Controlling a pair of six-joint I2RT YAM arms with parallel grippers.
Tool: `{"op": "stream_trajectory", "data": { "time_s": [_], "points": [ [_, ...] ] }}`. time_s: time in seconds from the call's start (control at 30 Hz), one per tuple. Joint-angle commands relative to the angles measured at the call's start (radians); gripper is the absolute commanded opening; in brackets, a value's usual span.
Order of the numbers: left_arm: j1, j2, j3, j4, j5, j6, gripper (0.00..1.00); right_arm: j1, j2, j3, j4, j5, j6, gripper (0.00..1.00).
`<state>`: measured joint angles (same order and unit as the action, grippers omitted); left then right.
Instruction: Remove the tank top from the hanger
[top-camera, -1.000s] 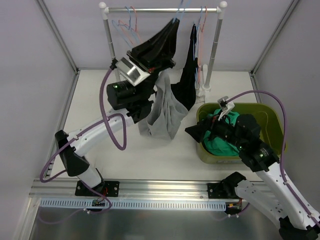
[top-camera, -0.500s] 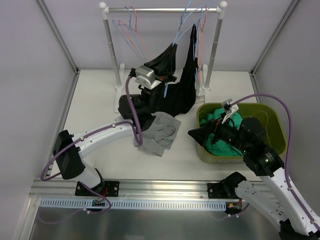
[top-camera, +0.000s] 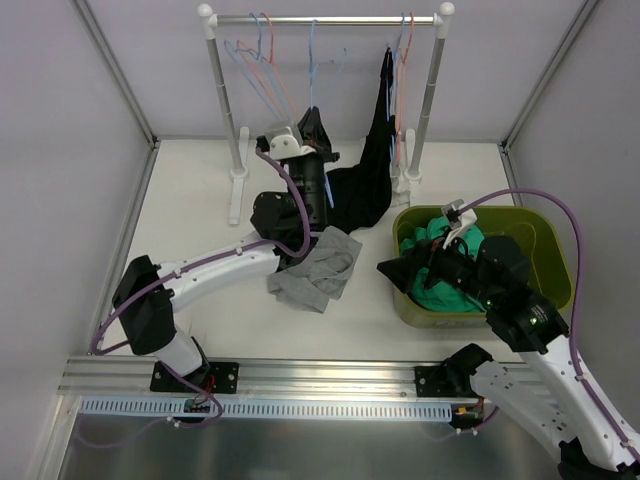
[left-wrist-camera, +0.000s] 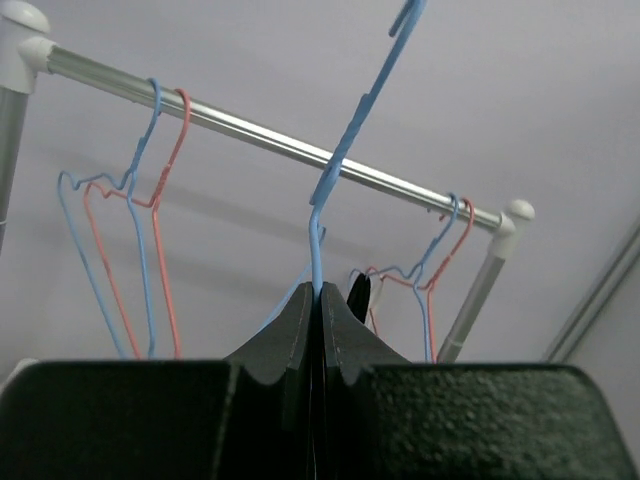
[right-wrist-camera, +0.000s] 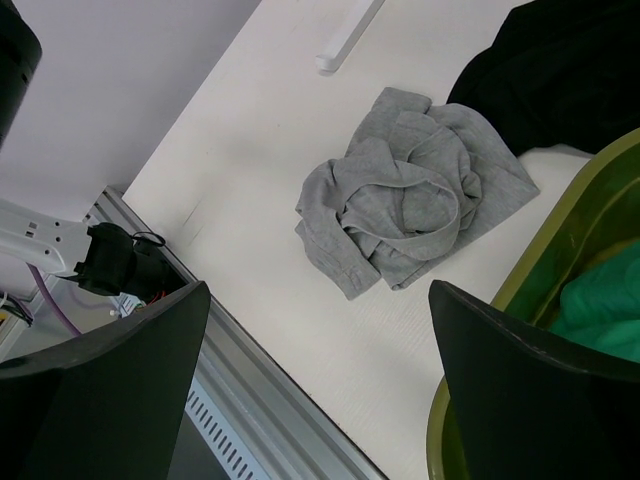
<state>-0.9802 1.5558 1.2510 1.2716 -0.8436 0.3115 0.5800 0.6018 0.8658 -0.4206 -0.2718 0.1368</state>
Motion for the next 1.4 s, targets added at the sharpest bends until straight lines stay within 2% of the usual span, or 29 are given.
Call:
{"op": "stream_trajectory", "data": {
  "time_s": [0.0, 0.1, 0.17, 0.2, 0.37, 0.53, 0.6, 0.7, 0.83, 1.07, 1.37],
  "points": [
    [0.030, 0.052, 0.193, 0.207, -0.126, -0.018, 0.00, -0.003, -0.004, 0.041, 0.014, 0.014, -0.019, 0.97],
    [0.096, 0.098, 0.295, -0.033, -0.108, -0.203, 0.00, -0.003, -0.010, 0.045, 0.010, 0.013, -0.020, 0.97],
    [0.126, 0.134, 0.390, -0.142, -0.111, -0.271, 0.00, -0.003, -0.014, 0.047, 0.003, 0.013, -0.026, 0.97],
    [0.156, 0.147, 0.424, -0.250, -0.112, -0.317, 0.00, -0.003, -0.020, 0.047, -0.001, 0.016, -0.026, 0.97],
    [0.213, 0.223, 0.574, -0.449, -0.081, -0.428, 0.00, -0.003, -0.031, 0.047, -0.018, 0.025, -0.046, 0.97],
    [0.224, 0.257, 0.573, -0.472, -0.052, -0.439, 0.00, -0.003, -0.022, 0.048, -0.017, 0.029, -0.054, 0.97],
    [0.241, 0.265, 0.559, -0.503, -0.026, -0.487, 0.00, -0.003, -0.016, 0.052, -0.017, 0.028, -0.057, 0.97],
    [0.268, 0.273, 0.536, -0.534, 0.055, -0.561, 0.00, -0.003, -0.010, 0.050, -0.017, 0.028, -0.063, 0.97],
    [0.287, 0.314, 0.550, -0.546, 0.129, -0.577, 0.00, -0.005, -0.016, 0.039, -0.017, 0.032, -0.080, 0.98],
    [0.325, 0.388, 0.627, -0.638, 0.127, -0.630, 0.00, -0.005, -0.019, 0.016, -0.017, 0.025, -0.098, 0.98],
    [0.333, 0.331, 0.451, -0.641, 0.104, -0.726, 0.00, -0.005, -0.007, 0.009, -0.017, 0.019, -0.106, 0.98]
  ]
}}
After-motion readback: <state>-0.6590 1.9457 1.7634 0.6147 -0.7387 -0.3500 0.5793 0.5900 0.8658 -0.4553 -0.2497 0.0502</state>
